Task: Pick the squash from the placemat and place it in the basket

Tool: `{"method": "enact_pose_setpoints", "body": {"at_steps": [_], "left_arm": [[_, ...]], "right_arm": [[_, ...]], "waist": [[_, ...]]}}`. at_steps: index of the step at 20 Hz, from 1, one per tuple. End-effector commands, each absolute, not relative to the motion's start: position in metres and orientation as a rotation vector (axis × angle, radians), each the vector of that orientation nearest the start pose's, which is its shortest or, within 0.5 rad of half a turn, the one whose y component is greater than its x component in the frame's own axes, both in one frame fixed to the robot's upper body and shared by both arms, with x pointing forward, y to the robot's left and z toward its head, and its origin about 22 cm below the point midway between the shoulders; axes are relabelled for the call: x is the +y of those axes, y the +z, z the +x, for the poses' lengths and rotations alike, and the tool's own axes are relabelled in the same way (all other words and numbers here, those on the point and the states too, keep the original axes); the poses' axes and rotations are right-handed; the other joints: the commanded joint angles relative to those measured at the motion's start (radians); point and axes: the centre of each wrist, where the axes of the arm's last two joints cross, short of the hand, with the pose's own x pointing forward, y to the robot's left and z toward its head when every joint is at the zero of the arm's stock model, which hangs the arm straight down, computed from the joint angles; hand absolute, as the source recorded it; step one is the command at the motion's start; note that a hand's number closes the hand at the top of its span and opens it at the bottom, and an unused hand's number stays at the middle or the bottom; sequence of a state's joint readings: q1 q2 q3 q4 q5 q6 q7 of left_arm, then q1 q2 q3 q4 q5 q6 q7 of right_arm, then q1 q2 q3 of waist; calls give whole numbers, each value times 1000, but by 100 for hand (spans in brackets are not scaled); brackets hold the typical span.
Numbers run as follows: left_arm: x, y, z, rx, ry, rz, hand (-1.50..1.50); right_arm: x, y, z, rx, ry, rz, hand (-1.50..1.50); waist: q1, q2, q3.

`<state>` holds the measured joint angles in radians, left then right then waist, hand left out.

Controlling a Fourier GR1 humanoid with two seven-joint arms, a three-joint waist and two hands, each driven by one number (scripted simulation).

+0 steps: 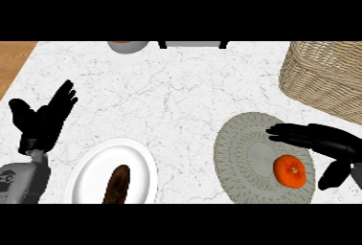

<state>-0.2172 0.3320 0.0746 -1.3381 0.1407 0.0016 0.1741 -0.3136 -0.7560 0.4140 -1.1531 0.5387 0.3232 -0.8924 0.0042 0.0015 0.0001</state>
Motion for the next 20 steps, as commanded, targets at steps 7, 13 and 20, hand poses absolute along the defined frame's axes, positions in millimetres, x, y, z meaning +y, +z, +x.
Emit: {"method": "enact_pose_setpoints", "body": {"at_steps": [7,13,20], "left_arm": [[302,38,290,-1391,-73,209,0],[324,26,270,-1375,-94,193,0],[320,44,297,-1390,-54,193,0]], "right_arm": [[-343,7,288,-1554,1739,288,-150],[-360,1,286,-1559,1769,191,-150],[-321,-15,291,-1574,1844,144,150]], "waist": [[2,-2,0],[1,-2,0],[-2,-1,0]]}}
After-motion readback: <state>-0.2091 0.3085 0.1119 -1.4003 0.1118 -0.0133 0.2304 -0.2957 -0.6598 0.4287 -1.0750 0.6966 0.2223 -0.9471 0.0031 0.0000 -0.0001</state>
